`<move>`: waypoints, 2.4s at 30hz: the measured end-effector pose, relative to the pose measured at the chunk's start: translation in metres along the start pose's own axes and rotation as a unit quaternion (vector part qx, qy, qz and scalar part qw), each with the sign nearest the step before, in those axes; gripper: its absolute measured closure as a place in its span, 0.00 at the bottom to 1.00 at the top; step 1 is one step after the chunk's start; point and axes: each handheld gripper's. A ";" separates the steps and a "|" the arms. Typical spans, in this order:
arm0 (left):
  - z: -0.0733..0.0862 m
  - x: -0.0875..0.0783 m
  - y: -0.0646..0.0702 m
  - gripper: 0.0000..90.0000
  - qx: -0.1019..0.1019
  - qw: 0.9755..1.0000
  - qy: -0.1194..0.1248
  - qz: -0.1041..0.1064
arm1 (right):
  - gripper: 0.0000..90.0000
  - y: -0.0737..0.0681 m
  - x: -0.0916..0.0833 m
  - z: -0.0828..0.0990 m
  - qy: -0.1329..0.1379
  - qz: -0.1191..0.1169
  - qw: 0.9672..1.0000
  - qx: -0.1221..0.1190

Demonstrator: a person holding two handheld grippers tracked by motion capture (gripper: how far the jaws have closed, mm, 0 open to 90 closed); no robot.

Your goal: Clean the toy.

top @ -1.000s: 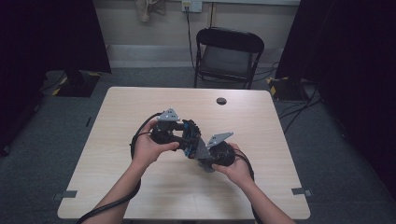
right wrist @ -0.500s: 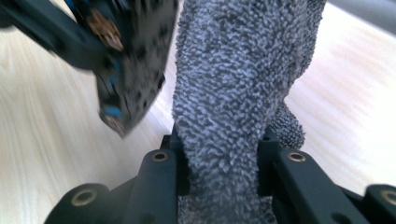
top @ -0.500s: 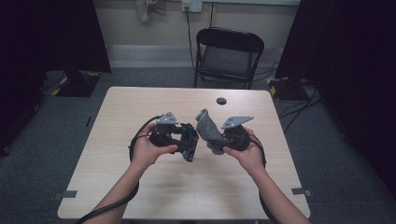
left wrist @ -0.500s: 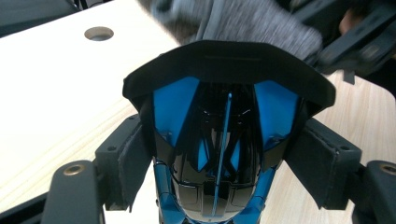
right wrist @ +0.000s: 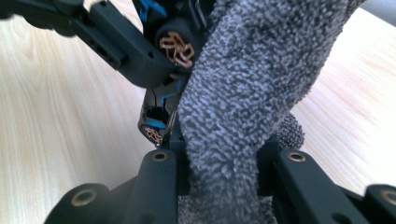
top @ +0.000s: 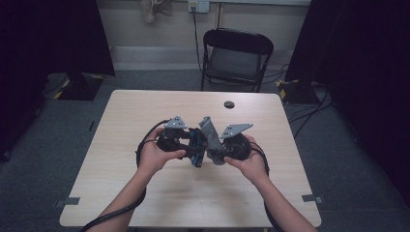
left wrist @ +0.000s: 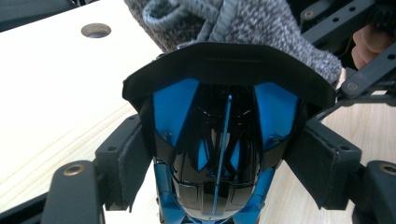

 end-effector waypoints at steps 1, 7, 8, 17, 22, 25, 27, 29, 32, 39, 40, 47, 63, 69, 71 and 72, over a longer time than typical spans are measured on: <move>0.000 0.000 0.000 0.28 -0.001 1.000 0.002 0.001 | 0.78 0.000 0.001 0.000 -0.002 0.000 1.000 0.000; -0.003 -0.001 0.003 0.28 0.001 1.000 0.006 0.004 | 0.77 -0.003 0.011 0.005 -0.017 -0.007 1.000 -0.004; -0.005 -0.002 0.003 0.28 0.003 1.000 0.008 0.003 | 0.77 -0.004 0.015 0.007 -0.024 -0.010 1.000 -0.005; -0.011 -0.006 0.004 0.28 0.002 1.000 0.022 0.008 | 0.77 -0.009 0.027 0.018 -0.040 -0.022 0.999 -0.004; -0.013 -0.008 0.004 0.28 0.005 1.000 0.021 0.003 | 0.77 -0.012 0.033 0.023 -0.051 -0.028 0.998 -0.004; -0.014 -0.010 0.004 0.28 0.003 1.000 0.026 0.003 | 0.77 -0.014 0.038 0.031 -0.064 -0.033 0.997 -0.004; -0.013 -0.011 0.003 0.28 0.003 1.000 0.026 0.004 | 0.77 -0.013 0.039 0.035 -0.071 -0.029 0.997 -0.006; -0.013 -0.011 0.003 0.28 0.004 1.000 0.026 0.005 | 0.77 -0.011 0.039 0.037 -0.073 -0.028 0.997 -0.002; -0.011 -0.010 0.004 0.28 0.005 1.000 0.022 0.005 | 0.77 -0.001 0.031 0.036 -0.066 -0.012 0.998 0.010; -0.004 -0.007 0.003 0.28 0.004 1.000 0.009 0.003 | 0.77 0.016 0.004 0.017 -0.034 0.018 0.999 0.017; -0.003 -0.006 0.003 0.28 0.005 1.000 0.009 0.003 | 0.77 0.017 0.000 0.012 -0.027 0.023 0.999 0.016; -0.003 0.000 0.005 0.28 0.008 1.000 0.004 0.005 | 0.77 0.009 -0.008 -0.007 -0.013 0.015 1.000 -0.004; -0.007 -0.001 0.004 0.28 0.008 1.000 0.007 0.004 | 0.77 -0.002 0.013 0.003 -0.033 -0.004 0.999 -0.008; -0.007 -0.002 0.005 0.28 0.008 1.000 0.007 0.005 | 0.77 -0.004 0.018 0.005 -0.036 -0.006 0.999 -0.008; -0.008 -0.002 0.005 0.28 0.009 1.000 0.006 0.006 | 0.77 -0.004 0.020 0.007 -0.040 -0.007 0.999 -0.008; -0.008 -0.002 0.005 0.28 0.010 1.000 0.007 0.006 | 0.77 -0.004 0.021 0.008 -0.041 -0.007 0.999 -0.008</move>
Point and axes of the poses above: each handheld gripper's, and its own axes: x roughly forward along the jaws, z roughly out of its underside, y roughly to its right, and after that the axes turned 2 degrees about x, right-handed
